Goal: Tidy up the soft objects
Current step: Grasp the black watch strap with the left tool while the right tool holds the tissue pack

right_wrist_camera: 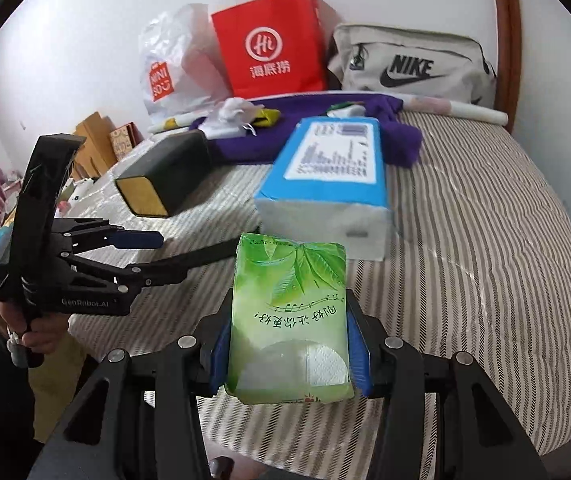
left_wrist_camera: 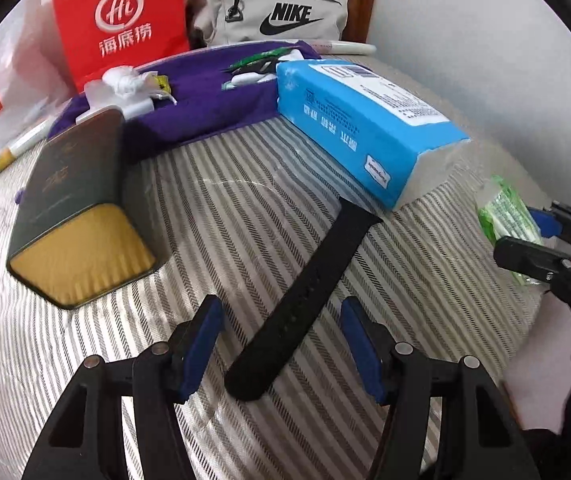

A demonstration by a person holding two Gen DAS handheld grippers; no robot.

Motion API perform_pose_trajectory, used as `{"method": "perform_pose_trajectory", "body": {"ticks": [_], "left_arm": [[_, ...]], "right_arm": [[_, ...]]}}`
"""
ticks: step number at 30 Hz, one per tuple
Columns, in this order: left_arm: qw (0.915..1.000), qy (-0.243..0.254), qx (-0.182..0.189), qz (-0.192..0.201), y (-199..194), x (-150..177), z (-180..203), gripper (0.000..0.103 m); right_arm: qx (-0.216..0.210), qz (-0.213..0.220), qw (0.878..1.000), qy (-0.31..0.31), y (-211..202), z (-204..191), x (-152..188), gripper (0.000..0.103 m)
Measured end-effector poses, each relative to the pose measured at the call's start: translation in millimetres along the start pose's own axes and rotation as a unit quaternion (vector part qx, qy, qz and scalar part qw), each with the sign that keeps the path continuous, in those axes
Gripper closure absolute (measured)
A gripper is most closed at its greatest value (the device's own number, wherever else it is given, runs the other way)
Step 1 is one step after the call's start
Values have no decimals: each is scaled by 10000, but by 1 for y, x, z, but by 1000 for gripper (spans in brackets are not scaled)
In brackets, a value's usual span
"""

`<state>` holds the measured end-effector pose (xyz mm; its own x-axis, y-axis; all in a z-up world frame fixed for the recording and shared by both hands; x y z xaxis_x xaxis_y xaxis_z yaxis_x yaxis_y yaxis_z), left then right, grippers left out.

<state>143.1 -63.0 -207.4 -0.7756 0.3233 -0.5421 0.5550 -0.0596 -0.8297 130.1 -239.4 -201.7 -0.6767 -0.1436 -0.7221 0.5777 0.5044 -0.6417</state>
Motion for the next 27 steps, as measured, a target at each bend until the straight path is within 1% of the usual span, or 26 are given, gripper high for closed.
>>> {"method": "perform_pose_trajectory", "body": {"ticks": [2,4,5,6,8,10,12,13,15,17,19,20,22,25,26,27], "left_arm": [[10000,51,-65,22,0,1,3,45],[10000,-83,-44,-35,-2,1,-1,55],[9999,-144,-16,-89,-5,4,-4,64],[9997,-180,54,-128,-8,6,-6,70],[9995,-191,194,-168,-13,13,-7,77],[9997,-8,213,-156,-18,20,0,77],[9997,148,129,-127,-18,19,5,77],[9997,121,184,-129,-17,16,5,77],[9990,-27,424,-139,-12,7,5,76],[9985,-90,522,-114,-7,-1,7,76],[9989,25,453,-73,-4,-6,13,76],[9992,115,384,-50,-4,-5,16,82],[9991,207,374,-29,-6,-3,18,82],[9988,178,457,-39,-7,-1,17,83],[9987,158,473,-42,-7,-1,16,82],[9986,99,513,-57,-6,-2,16,80]], "right_arm": [[25,-25,10000,67,3,5,2,55],[55,-52,9999,117,6,8,4,55],[57,-59,9999,140,7,9,5,55],[53,-59,9999,150,7,10,5,55],[55,-61,9998,154,8,11,7,55],[48,-77,9998,158,9,11,8,55],[29,-79,9998,179,10,12,10,55],[8,-86,9998,201,11,13,10,55],[-19,-116,9997,233,13,13,13,55],[-17,-101,9997,217,11,12,14,54],[-31,-90,9997,214,11,11,15,54],[-39,-77,9997,232,10,12,15,54],[-67,-60,9996,258,10,13,16,54],[-86,-74,9996,277,13,14,17,54],[-85,-86,9995,277,15,14,17,54],[-72,-81,9996,264,15,13,17,53]]}}
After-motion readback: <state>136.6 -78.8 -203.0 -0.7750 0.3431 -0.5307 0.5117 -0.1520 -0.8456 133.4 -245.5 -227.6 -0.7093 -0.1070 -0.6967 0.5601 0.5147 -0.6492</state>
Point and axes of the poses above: each gripper's, at about its wrist camera, not at the fingertips, and y roughly the way its jaws point, z to its right, x to its underside, the point moved 3 cm from there along y, roughly the way its jaws point, and after that the axes turned 8 degrees about -x, right-handed, at the moved point
